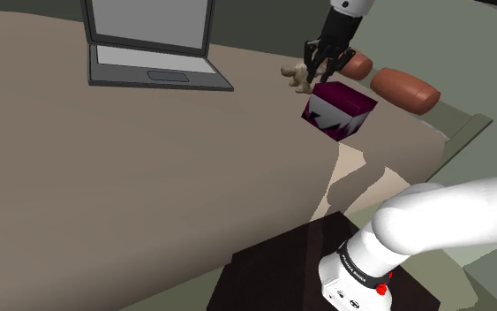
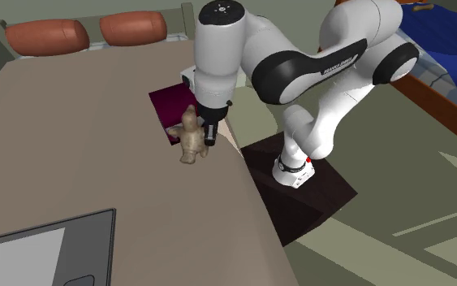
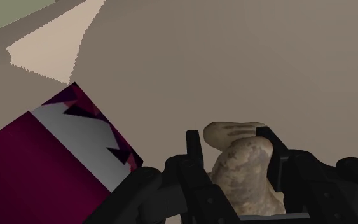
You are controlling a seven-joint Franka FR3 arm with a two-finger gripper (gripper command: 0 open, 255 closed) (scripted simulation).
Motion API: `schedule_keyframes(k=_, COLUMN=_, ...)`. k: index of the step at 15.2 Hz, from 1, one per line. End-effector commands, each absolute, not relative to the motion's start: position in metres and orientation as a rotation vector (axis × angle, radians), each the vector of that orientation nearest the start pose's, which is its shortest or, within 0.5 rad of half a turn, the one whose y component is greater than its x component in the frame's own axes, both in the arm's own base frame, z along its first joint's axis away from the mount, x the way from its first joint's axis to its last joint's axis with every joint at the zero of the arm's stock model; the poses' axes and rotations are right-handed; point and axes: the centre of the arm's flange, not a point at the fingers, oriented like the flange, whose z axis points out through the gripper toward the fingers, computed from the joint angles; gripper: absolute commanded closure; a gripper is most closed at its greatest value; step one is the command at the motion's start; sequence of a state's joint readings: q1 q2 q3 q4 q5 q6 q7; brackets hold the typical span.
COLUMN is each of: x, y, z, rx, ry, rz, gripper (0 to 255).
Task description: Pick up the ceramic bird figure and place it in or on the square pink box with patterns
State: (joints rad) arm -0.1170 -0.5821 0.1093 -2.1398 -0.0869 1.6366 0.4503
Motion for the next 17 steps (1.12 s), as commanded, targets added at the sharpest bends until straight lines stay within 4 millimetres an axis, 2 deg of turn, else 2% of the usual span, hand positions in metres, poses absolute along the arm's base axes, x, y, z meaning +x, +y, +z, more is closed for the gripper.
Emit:
schedule_keyframes(k=1, x=0.375, y=-0.001, z=0.641, rx=-3.174, ry=0.762, rz=-0.173, gripper=255)
schedule_keyframes(k=10, x=0.375, y=-0.001, z=0.688, rx=-3.174, ry=0.762, rz=-0.173, gripper=255)
schedule_keyframes(k=17, x=0.368, y=-0.093, z=0.684, rx=-3.174, ry=0.762, rz=-0.173, gripper=255)
